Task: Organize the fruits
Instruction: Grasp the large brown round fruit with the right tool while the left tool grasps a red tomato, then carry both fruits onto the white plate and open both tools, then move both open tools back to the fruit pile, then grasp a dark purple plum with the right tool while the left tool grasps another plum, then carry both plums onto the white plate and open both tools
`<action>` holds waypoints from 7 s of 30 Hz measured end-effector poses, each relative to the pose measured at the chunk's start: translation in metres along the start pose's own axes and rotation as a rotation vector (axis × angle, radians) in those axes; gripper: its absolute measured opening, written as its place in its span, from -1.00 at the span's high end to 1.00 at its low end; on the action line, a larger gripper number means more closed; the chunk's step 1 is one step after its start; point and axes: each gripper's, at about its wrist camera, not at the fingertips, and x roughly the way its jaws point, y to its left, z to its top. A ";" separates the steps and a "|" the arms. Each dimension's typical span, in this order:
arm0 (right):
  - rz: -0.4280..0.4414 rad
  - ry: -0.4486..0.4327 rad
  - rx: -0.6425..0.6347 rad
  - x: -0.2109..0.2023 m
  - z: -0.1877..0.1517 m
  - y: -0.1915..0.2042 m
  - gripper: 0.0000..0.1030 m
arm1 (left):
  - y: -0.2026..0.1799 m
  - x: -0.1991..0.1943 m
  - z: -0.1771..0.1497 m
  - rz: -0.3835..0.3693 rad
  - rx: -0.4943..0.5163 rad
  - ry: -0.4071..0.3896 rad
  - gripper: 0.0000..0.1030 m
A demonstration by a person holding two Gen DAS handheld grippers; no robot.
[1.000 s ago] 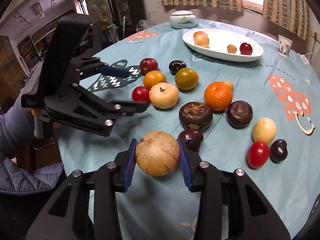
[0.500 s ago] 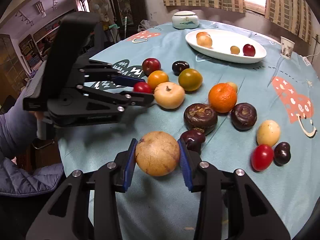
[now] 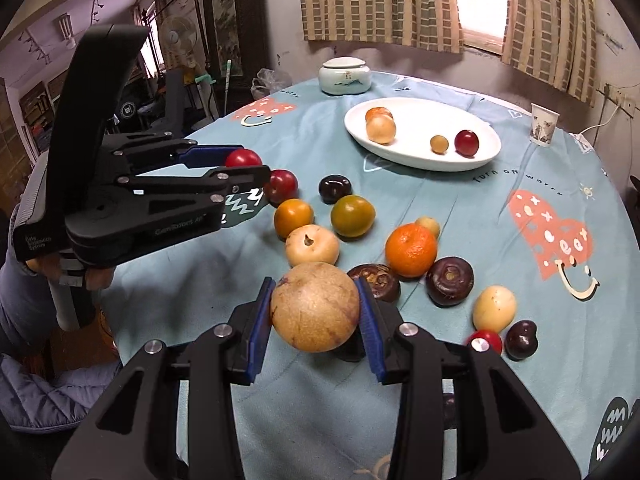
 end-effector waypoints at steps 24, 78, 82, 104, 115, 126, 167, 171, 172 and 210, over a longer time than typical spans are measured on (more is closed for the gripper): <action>-0.006 0.061 -0.048 0.019 0.013 -0.005 0.21 | 0.023 0.023 0.029 -0.143 -0.021 0.073 0.36; -0.245 0.053 0.028 -0.040 -0.070 -0.055 -0.50 | 0.005 -0.014 -0.020 -0.252 0.010 0.068 -0.56; -0.224 0.067 0.079 -0.028 -0.077 -0.056 -0.50 | -0.011 -0.013 -0.032 -0.287 0.024 0.098 -0.56; -0.212 0.100 0.032 -0.011 -0.072 -0.053 0.36 | -0.083 0.006 -0.027 -0.292 0.051 0.129 -0.59; -0.208 0.089 0.045 -0.022 -0.081 -0.061 0.36 | -0.106 0.035 -0.026 -0.303 0.036 0.187 0.43; -0.200 0.078 0.045 -0.022 -0.078 -0.064 0.36 | -0.077 0.011 -0.021 -0.286 0.038 0.100 0.44; -0.017 0.003 -0.020 0.036 0.014 -0.005 0.35 | 0.012 0.033 -0.015 -0.073 -0.048 0.065 0.43; -0.020 0.019 -0.036 0.037 0.013 -0.003 0.35 | 0.015 0.032 -0.015 -0.102 -0.034 0.086 0.43; -0.021 0.022 -0.036 0.038 0.014 -0.003 0.35 | 0.015 0.032 -0.015 -0.108 -0.028 0.089 0.43; -0.088 -0.088 0.266 0.117 0.187 -0.156 0.34 | 0.021 0.168 0.155 0.035 -0.053 0.094 0.39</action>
